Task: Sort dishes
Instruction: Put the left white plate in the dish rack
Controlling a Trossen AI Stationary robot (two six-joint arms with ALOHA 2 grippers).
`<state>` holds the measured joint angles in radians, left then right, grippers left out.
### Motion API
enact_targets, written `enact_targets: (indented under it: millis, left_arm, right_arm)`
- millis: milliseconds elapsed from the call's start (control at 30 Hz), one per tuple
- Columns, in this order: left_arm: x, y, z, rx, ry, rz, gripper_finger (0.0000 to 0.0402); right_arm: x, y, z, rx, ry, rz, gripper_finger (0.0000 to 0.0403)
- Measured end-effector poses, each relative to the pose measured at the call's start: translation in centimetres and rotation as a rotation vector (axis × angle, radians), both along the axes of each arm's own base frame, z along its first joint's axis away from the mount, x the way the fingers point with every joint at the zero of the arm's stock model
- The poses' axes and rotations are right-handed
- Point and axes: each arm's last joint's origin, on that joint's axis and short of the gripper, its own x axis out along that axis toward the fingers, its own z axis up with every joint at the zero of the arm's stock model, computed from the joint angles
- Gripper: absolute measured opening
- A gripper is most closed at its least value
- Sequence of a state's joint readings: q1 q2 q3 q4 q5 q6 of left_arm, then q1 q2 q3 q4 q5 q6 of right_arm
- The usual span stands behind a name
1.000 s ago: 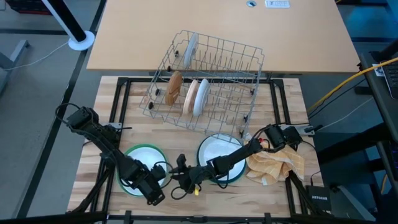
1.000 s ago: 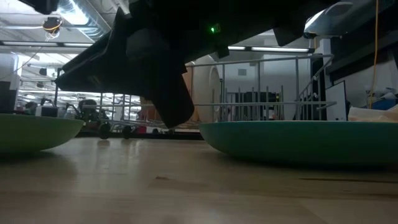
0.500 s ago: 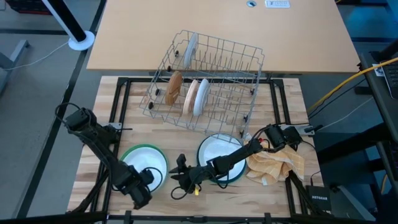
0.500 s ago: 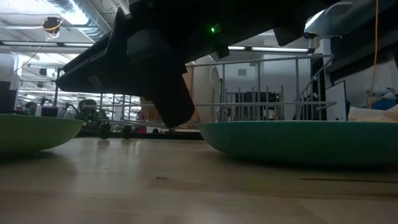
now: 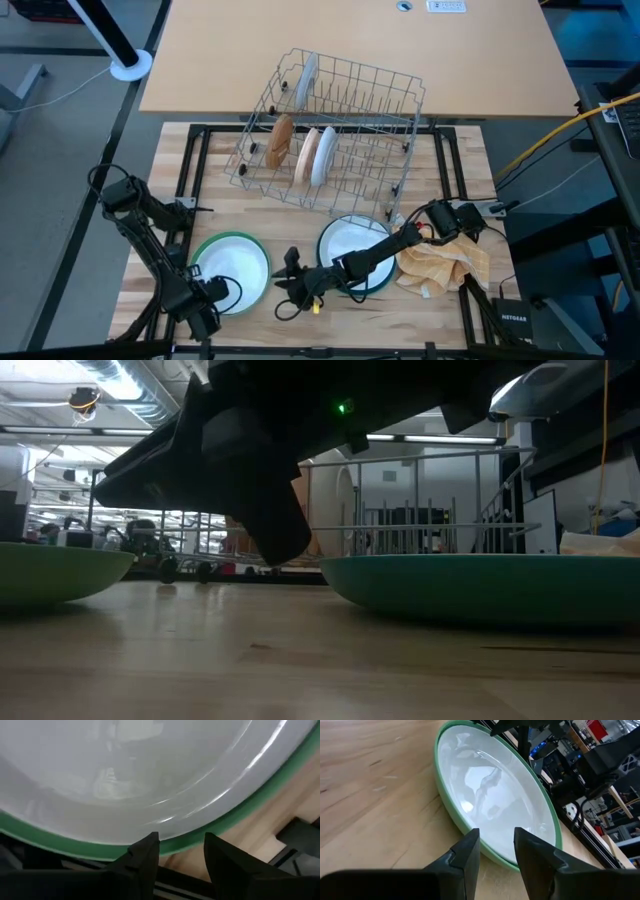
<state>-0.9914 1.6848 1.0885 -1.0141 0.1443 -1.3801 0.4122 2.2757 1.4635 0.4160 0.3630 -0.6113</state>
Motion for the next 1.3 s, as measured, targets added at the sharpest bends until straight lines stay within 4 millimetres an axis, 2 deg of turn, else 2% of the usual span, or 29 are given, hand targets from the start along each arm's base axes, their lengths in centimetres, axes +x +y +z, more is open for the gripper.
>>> enact_targets:
  millis: [133, 367, 733, 1300]
  left_arm:
    - [-0.2, 0.2, -0.4, 0.005, 0.011, 0.017, 0.0144]
    - [-0.5, 0.7, -1.0, 0.013, 0.026, -0.125, 0.0143]
    - [-0.4, 0.8, -1.1, 0.001, 0.022, -0.214, 0.0143]
    - [2.1, 2.6, -1.1, -0.059, 0.063, -0.163, 0.0143]
  right_arm:
    - [0.0, 0.0, 0.0, -0.004, -0.002, -0.013, 0.0127]
    - [0.0, 0.0, 0.0, -0.003, -0.002, -0.014, 0.0127]
    - [0.0, 0.0, 0.0, -0.003, -0.002, -0.015, 0.0127]
    - [0.1, -0.6, -0.3, 0.010, 0.046, 0.035, 0.0127]
